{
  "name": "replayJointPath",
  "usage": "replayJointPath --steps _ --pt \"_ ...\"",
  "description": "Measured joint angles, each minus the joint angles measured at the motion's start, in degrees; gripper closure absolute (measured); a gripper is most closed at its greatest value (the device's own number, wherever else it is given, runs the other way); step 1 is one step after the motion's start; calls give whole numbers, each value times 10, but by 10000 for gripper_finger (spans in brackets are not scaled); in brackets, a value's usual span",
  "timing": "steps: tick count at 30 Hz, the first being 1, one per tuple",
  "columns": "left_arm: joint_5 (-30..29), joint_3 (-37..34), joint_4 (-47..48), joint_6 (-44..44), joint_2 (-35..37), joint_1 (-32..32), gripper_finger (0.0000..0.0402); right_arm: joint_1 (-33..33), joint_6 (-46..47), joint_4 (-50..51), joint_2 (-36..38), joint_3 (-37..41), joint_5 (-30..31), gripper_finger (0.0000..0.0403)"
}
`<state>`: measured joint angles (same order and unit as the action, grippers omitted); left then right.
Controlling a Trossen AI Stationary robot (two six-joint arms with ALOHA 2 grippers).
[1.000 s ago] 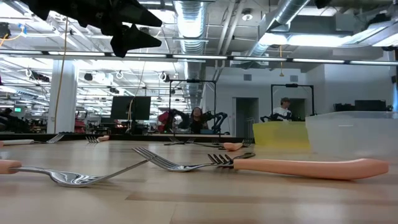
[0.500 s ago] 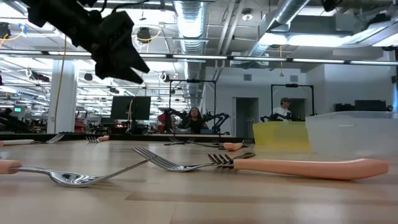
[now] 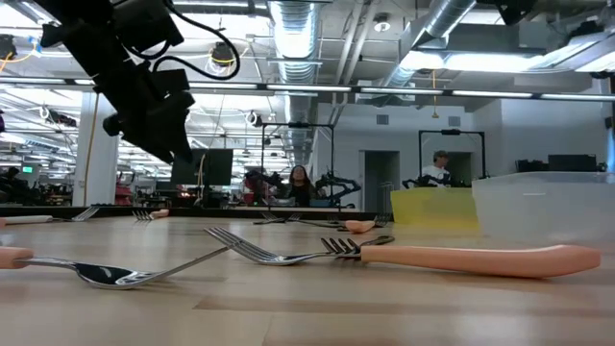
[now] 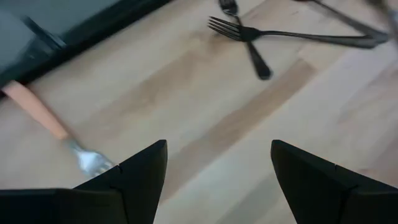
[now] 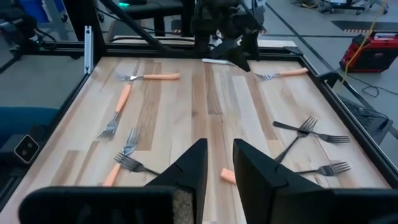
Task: Sort silverware by color (type)
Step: Put the orange fork into the yellow bin
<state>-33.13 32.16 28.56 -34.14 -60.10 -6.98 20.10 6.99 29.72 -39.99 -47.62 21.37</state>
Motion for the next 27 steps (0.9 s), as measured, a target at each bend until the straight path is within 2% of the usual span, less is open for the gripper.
replayJointPath --steps 3,8,16,27 --pt "-9 0 0 39 0 0 129 0 0 0 0 0 0 300" --pt "-46 -7 2 56 0 -4 129 0 0 0 -1 0 0 300" --pt "-42 -26 7 -11 0 -45 130 0 0 1 -1 0 2 300" --pt "-41 -27 16 37 0 -82 130 0 1 5 -1 0 2 300"
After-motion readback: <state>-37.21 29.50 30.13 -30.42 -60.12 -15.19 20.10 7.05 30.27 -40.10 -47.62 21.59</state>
